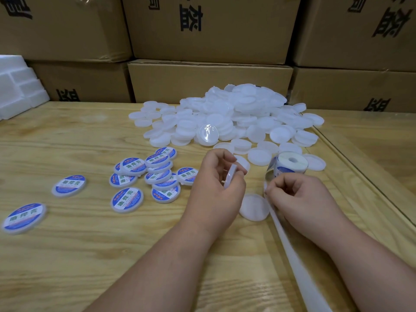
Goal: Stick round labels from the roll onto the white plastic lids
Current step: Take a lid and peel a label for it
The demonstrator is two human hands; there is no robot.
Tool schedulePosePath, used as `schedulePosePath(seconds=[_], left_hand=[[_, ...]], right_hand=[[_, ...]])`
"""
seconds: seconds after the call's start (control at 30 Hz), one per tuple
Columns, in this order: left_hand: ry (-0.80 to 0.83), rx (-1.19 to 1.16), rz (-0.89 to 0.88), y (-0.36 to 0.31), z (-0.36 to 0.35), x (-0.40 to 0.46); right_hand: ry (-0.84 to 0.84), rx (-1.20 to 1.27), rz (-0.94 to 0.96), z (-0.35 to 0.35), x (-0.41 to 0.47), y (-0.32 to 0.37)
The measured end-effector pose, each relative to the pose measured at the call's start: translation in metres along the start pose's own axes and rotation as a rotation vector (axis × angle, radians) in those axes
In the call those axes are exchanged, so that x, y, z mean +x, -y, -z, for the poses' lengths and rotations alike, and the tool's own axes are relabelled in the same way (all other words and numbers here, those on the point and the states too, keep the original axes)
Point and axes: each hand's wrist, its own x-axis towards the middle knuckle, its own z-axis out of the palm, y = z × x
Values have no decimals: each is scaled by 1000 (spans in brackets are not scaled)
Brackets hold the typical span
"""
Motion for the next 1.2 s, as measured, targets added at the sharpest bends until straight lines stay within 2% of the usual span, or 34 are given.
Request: schedulePosePath(seconds=[0.17, 0.4, 0.67, 0.87, 1.2], left_hand=[[181, 201, 1, 5, 0, -2], [407, 486, -8, 1, 1, -5], [428, 567, -133, 4, -3, -6], [484, 579, -230, 0, -6, -10], [600, 449, -380, -10, -8, -18]], right_hand=[[2, 63, 36, 1, -2, 4], [3, 10, 33, 1, -1, 5], [3, 89, -106, 1, 4, 5], [53, 7, -62, 4, 5, 1], [-46, 177, -80, 7, 5, 1]])
